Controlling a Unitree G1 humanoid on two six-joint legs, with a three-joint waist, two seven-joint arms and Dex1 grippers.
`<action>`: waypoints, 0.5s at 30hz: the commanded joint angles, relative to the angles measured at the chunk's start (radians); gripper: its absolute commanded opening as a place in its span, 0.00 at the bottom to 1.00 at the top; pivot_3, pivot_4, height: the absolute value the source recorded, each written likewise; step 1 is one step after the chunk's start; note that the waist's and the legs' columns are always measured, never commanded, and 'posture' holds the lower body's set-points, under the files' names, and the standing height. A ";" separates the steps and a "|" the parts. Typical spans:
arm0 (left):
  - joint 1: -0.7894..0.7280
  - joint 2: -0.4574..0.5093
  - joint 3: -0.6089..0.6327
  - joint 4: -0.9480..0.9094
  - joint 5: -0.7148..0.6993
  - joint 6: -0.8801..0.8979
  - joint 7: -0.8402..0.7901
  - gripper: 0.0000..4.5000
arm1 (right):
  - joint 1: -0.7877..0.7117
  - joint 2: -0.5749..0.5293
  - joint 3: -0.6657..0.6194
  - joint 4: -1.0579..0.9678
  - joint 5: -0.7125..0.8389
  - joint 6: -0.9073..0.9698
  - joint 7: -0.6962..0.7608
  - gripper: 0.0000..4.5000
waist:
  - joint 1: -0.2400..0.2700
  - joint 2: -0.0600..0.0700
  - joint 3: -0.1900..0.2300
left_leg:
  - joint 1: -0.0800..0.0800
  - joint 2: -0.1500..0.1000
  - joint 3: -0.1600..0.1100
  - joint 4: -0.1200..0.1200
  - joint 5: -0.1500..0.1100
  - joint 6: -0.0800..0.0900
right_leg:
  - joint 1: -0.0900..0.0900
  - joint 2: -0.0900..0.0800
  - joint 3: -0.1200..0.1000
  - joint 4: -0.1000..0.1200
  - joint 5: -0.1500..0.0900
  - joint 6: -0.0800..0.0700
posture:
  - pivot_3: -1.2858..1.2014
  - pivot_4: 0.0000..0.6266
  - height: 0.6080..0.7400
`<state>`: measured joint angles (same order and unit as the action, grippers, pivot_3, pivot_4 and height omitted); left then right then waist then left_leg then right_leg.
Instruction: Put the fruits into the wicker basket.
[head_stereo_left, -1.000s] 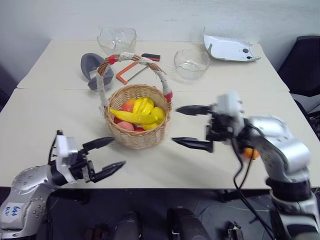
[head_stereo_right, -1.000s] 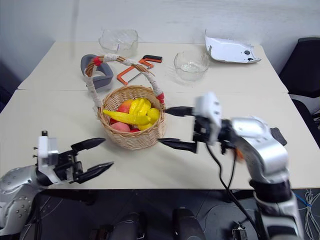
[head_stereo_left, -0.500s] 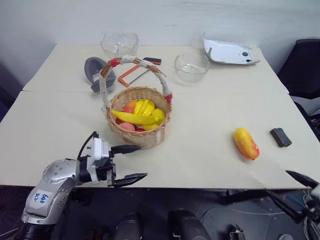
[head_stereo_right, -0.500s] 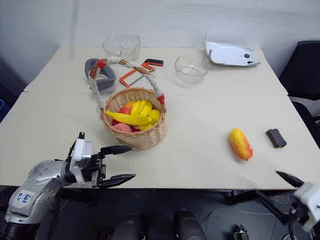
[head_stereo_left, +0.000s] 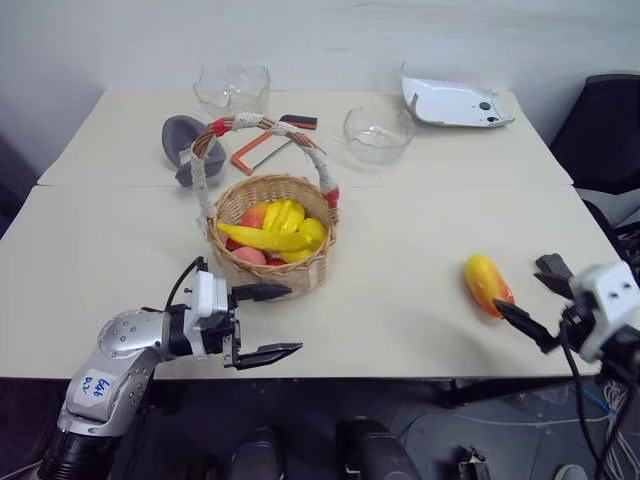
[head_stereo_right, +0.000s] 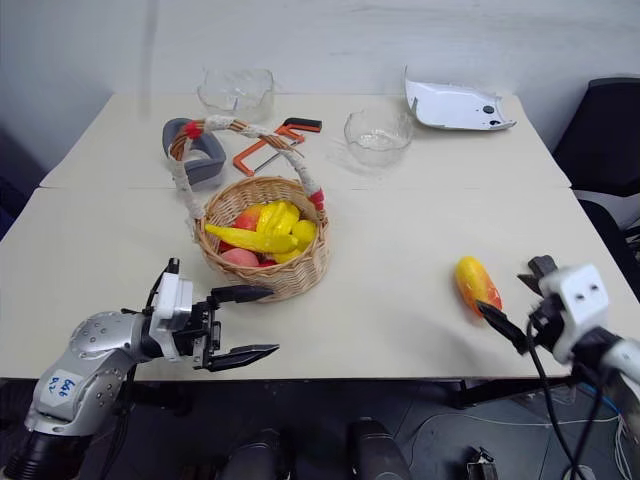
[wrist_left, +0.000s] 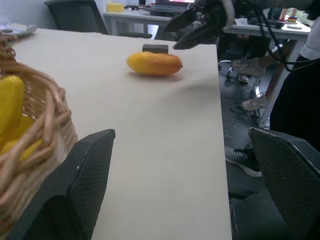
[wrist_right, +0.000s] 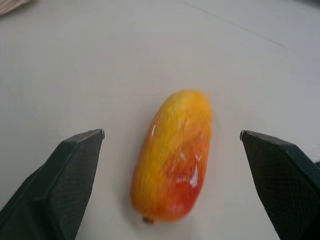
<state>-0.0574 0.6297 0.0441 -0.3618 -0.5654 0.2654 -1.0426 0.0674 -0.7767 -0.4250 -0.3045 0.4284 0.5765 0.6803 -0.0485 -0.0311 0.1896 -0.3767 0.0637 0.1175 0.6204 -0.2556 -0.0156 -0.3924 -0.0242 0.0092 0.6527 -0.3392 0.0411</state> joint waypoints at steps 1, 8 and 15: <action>0.012 0.003 0.021 -0.060 -0.004 -0.009 0.025 1.00 | -0.067 -0.039 0.070 0.088 -0.045 0.041 -0.007 0.99 | 0.008 0.000 0.000 | -0.001 0.000 0.000 0.000 0.000 0.000 | -0.001 0.000 0.000 0.000 0.000 0.001 | 0.52 0.24 1.00; 0.097 0.026 0.059 -0.118 -0.026 0.017 0.043 1.00 | -0.212 -0.100 0.174 0.284 -0.078 0.017 0.097 0.78 | 0.011 0.000 0.000 | -0.002 0.000 0.001 0.000 -0.003 0.000 | -0.002 0.000 0.001 0.000 -0.002 0.004 | 0.52 0.24 1.00; 0.103 0.022 0.117 -0.141 -0.070 0.048 0.087 1.00 | -0.299 -0.138 0.238 0.132 0.047 -0.002 0.360 0.51 | 0.002 0.001 0.000 | -0.001 0.000 0.001 0.001 -0.003 0.000 | -0.001 0.000 0.001 0.001 -0.002 0.004 | 0.52 0.24 1.00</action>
<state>0.0445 0.6485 0.1266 -0.4660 -0.6021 0.3052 -0.9713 -0.1966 -0.8771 -0.1893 -0.0866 0.4287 0.5875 0.9794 -0.0461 -0.0303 0.1899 -0.3781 0.0638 0.1183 0.6217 -0.2584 -0.0157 -0.3934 -0.0242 0.0099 0.6539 -0.3414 0.0452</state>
